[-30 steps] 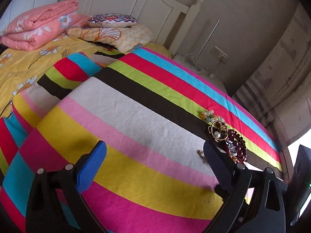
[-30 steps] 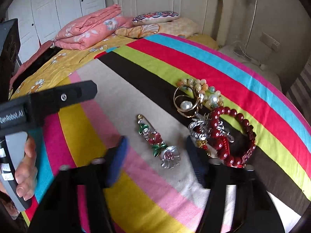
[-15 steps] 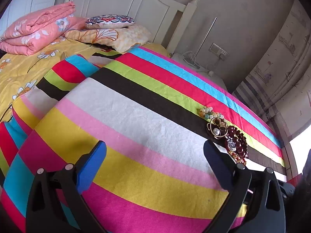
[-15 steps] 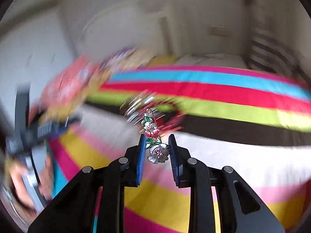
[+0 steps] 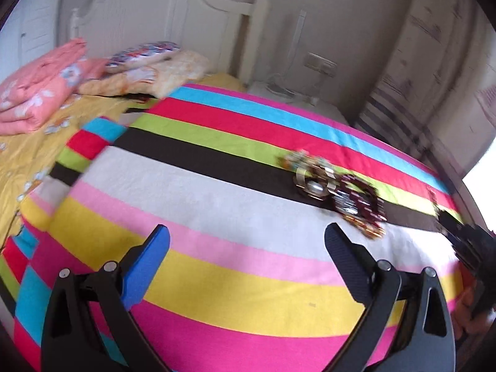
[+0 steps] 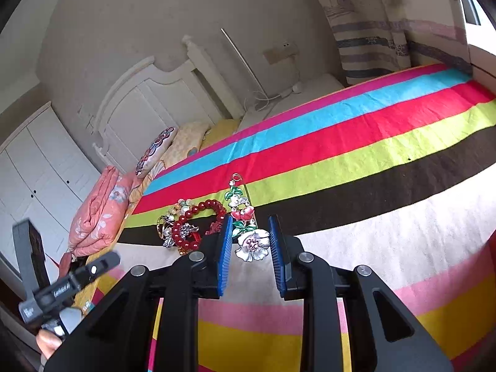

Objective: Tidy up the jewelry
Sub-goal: 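Grasp the gold pearl ring with the left tool while the right tool holds the brooch, then carry brooch and ring into the white box and open both tools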

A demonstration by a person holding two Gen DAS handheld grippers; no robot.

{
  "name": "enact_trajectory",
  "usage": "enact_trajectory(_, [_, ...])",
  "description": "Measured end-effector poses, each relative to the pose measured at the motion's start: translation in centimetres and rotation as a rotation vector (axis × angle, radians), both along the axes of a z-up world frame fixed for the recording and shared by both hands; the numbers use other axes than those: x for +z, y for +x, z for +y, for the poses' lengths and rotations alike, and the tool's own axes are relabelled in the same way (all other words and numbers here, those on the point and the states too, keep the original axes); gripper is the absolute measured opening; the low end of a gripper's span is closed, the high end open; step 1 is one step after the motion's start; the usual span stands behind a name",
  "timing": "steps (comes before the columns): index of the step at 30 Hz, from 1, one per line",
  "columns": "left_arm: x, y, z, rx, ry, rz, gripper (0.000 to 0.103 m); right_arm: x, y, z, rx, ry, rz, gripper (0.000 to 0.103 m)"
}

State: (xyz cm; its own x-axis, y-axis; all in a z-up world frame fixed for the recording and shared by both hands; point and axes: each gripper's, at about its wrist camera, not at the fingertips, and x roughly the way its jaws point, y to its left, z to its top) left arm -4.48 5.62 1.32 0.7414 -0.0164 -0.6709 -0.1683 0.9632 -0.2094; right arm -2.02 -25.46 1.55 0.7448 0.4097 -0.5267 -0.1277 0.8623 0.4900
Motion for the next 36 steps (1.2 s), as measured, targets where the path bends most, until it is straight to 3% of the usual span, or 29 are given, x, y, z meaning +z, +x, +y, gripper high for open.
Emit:
enact_trajectory(4, [1.3,1.0,-1.9,-0.046,-0.024,0.014,0.099,-0.1,0.5,0.2,0.007,-0.005,0.000,0.025])
enact_trajectory(8, [2.5,4.6,-4.3,-0.083,0.056,0.040,0.095,0.0,0.6,0.3,0.008,-0.003,0.003,0.025])
enact_trajectory(10, [2.7,6.5,-4.9,-0.098,0.072,0.043,0.088,0.0,0.6,0.4,0.015,-0.004,0.003,0.025])
enact_trajectory(13, [1.6,10.2,-5.4,-0.136,0.053,0.142,0.071,0.1,0.6,0.4,0.019,-0.005,-0.003,0.025])
enact_trajectory(17, [0.1,12.2,-5.8,-0.158,0.065,0.206,0.066,0.0,0.5,0.2,0.019,-0.001,-0.006,0.025])
enact_trajectory(18, [-0.3,12.4,-6.0,-0.161,0.077,0.215,0.056,0.0,0.5,0.2,0.020,-0.001,-0.006,0.025])
enact_trajectory(19, [-0.7,12.7,-6.0,-0.169,0.080,0.229,0.039,0.0,0.6,0.2,0.021,-0.002,-0.007,0.025])
enact_trajectory(20, [-1.0,12.6,-5.8,-0.179,0.065,0.232,0.039,0.0,0.5,0.2,0.021,-0.003,-0.008,0.025])
enact_trajectory(25, [0.5,9.6,-3.7,-0.149,-0.006,0.102,0.039,0.4,0.0,0.3,0.021,-0.012,-0.037,0.025])
enact_trajectory(29, [3.9,5.5,-1.7,-0.159,-0.100,-0.071,0.039,1.9,-1.4,1.4,0.031,-0.063,-0.107,0.025])
enact_trajectory(36, [7.5,-1.7,-2.1,-0.204,-0.006,-0.313,0.039,5.9,-5.6,2.7,0.057,-0.057,-0.212,0.025])
